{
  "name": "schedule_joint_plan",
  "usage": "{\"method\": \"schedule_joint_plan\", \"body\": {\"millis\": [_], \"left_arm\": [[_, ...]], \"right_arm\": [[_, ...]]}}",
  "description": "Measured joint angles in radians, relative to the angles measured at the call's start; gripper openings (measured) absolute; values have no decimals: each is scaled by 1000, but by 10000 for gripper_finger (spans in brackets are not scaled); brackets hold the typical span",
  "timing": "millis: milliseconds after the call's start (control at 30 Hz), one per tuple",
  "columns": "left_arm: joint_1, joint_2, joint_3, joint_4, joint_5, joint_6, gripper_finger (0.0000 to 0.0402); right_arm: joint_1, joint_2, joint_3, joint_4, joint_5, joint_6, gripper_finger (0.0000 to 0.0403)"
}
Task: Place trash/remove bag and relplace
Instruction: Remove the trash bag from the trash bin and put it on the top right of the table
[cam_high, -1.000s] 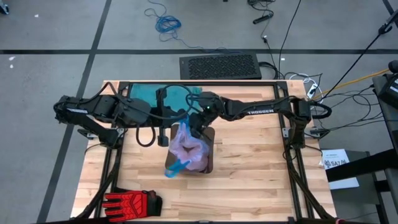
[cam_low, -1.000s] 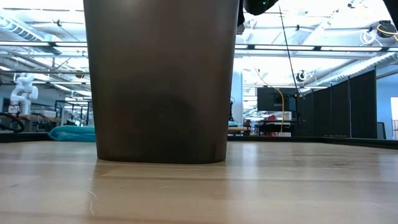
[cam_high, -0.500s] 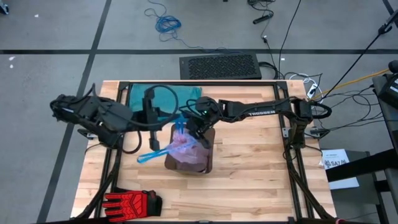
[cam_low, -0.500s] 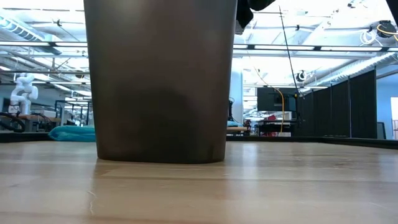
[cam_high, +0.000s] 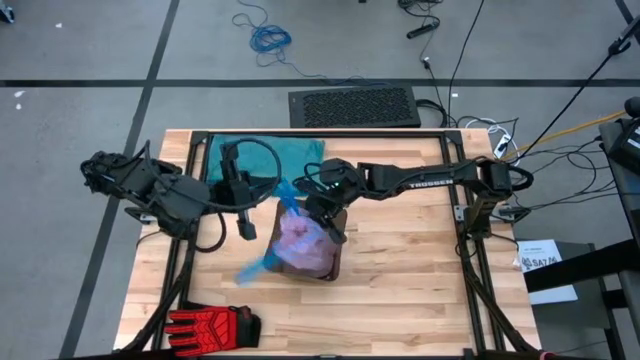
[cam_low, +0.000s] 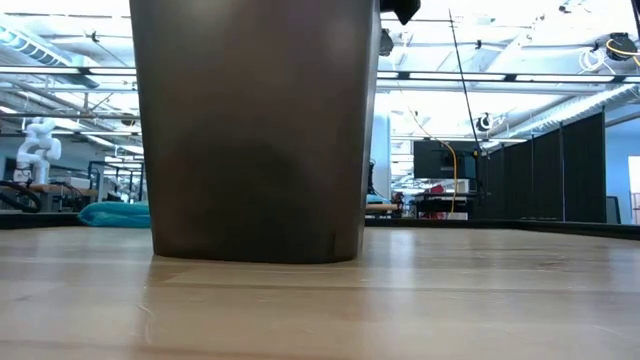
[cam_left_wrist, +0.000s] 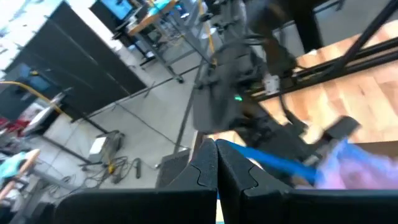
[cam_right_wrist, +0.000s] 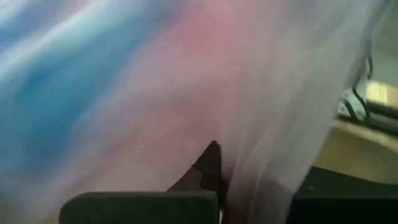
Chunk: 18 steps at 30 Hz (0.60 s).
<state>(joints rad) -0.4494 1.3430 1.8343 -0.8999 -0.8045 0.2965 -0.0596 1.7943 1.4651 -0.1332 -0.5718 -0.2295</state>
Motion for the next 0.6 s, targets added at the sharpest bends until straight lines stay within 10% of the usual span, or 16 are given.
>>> {"method": "schedule_joint_plan", "body": {"millis": [267, 600], "left_arm": [[-4, 0, 0, -4, -25, 6, 0], [-5, -2, 0, -32, -82, 5, 0]], "right_arm": [[2, -10, 0, -24, 118, 8, 21], [0, -163, 0, -163, 234, -92, 151]]}}
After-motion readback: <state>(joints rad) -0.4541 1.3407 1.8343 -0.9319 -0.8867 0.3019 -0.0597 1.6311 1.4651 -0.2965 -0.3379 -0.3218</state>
